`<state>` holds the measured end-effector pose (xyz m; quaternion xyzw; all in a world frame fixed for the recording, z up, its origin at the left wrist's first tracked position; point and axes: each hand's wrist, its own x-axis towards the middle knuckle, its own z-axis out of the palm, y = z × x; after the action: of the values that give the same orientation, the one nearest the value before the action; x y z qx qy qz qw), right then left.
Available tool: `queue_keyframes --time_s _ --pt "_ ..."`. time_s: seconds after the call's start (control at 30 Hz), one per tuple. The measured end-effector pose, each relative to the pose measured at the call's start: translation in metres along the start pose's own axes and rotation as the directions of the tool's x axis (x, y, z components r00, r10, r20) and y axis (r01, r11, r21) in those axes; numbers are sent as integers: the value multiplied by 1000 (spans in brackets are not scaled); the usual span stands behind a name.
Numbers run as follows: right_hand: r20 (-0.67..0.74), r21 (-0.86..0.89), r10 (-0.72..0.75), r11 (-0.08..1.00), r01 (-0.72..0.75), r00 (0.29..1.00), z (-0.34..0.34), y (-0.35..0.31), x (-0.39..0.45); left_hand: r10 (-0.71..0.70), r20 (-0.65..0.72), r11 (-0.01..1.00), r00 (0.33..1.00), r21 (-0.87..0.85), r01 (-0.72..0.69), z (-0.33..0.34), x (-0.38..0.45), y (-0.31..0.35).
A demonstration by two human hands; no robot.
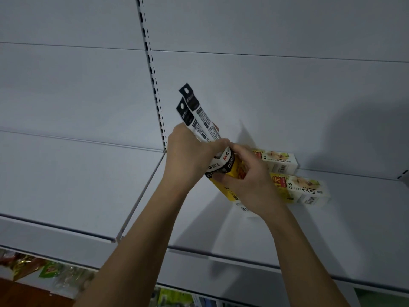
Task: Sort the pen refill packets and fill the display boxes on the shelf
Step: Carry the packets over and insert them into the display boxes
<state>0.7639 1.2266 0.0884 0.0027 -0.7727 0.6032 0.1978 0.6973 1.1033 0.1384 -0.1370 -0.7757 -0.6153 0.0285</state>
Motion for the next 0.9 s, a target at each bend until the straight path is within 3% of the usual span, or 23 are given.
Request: queue_keyframes --time_s 0.17,0.27,0.37,0.43,0.57,0.9 --pt "43 -44 -12 999 14 999 4 2 6 0 109 997 994 -77 9 -11 0 -6" --pt "65 -168 -10 986 21 998 5 7 12 55 -23 971 998 -233 -59 -24 3 -5" --pt "79 -226 -4 974 22 997 4 13 14 119 -116 977 986 -162 -137 -40 14 -8" --pt "69 -236 3 972 13 998 3 15 15 111 -73 988 991 -100 -118 -43 17 -15" --pt "69 -297 26 955 -4 997 7 19 15 -35 197 999 980 -6 37 -23 6 -37" --pt "93 -412 87 910 -41 992 -2 25 15 -116 224 992 968 -20 123 -35 14 -49"
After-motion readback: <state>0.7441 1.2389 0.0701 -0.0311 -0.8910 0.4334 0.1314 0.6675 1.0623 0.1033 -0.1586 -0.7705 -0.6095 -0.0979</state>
